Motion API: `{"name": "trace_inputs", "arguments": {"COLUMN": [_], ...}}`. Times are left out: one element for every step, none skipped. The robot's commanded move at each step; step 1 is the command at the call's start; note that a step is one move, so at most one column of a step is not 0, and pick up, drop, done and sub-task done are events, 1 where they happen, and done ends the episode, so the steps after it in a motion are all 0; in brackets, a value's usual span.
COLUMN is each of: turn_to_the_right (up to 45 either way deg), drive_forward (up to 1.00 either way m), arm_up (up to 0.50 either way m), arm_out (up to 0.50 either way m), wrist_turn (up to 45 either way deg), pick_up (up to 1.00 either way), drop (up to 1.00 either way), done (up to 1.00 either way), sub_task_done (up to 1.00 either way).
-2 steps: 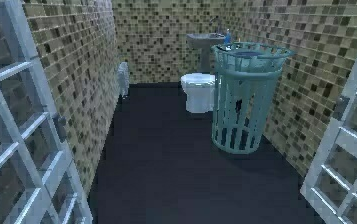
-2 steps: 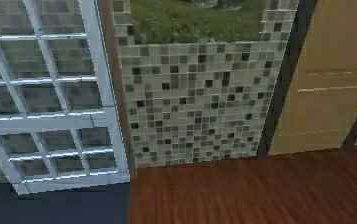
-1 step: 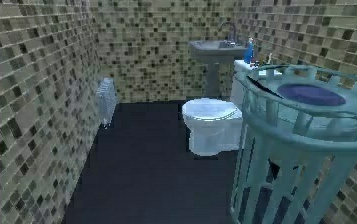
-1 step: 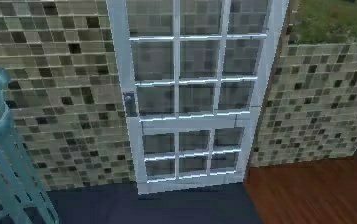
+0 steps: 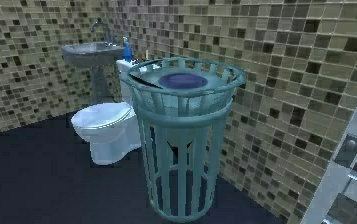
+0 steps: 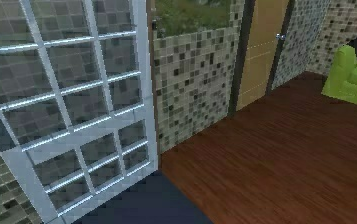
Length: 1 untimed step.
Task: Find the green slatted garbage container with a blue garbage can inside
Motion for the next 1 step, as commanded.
{"name": "trace_inputs", "arguments": {"turn_to_the_right": [0.0], "drive_forward": [0.00], "arm_up": [0.00], "arm_out": [0.00], "wrist_turn": [0.0], "pick_up": [0.00], "drop": [0.00], "done": [1.00], "sub_task_done": [0.00]}}
